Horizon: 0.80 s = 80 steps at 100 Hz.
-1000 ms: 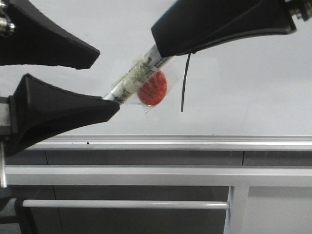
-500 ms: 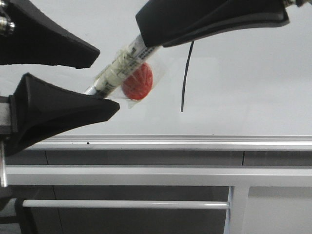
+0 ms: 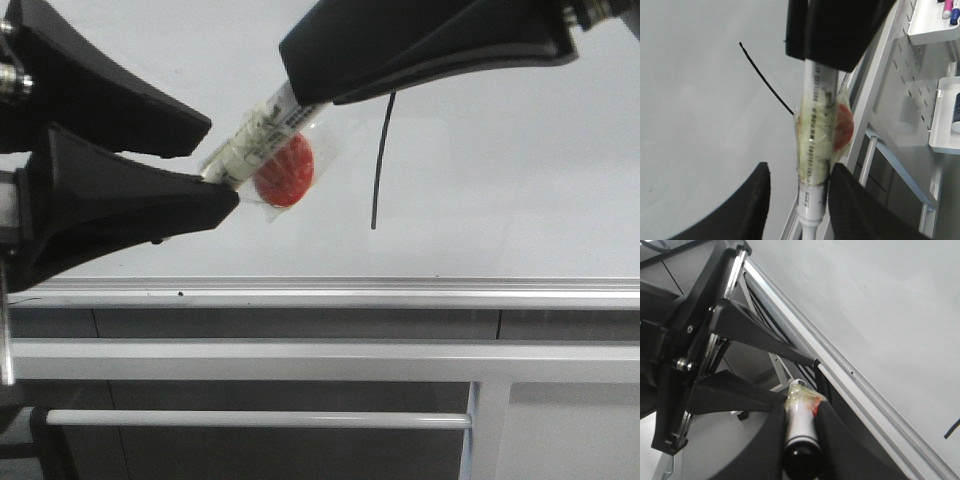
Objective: Write number 1 on whiteboard
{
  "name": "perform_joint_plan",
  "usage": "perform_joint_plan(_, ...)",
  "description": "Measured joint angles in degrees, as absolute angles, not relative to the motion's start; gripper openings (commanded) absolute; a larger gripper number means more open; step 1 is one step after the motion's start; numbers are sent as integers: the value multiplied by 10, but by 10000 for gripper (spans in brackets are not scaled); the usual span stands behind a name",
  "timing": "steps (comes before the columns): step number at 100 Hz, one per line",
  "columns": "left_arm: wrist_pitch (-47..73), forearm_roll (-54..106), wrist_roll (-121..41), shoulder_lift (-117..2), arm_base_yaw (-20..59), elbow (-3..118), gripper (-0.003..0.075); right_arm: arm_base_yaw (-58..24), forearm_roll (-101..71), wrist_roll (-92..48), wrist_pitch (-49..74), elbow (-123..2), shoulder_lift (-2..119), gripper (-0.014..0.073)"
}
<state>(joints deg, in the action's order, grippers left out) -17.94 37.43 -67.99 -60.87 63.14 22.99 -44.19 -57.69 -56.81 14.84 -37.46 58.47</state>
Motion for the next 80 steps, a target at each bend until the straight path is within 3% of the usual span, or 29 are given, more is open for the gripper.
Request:
perform_joint_plan(19, -177, 374, -680, -609, 631, 230, -20, -442, -578, -568, 142, -375, 585, -43)
perform_joint_plan(59, -176, 376, -680, -609, 631, 230, -20, -442, -578, -568, 141, -376, 585, -32)
perform_joint_plan(69, -176, 378, -680, -609, 631, 230, -20, -442, -578, -570, 141, -377, 585, 78)
perform_joint_plan(80, -177, 381, -680, -609, 632, 230, -20, -442, -578, -570, 143, -377, 585, 325)
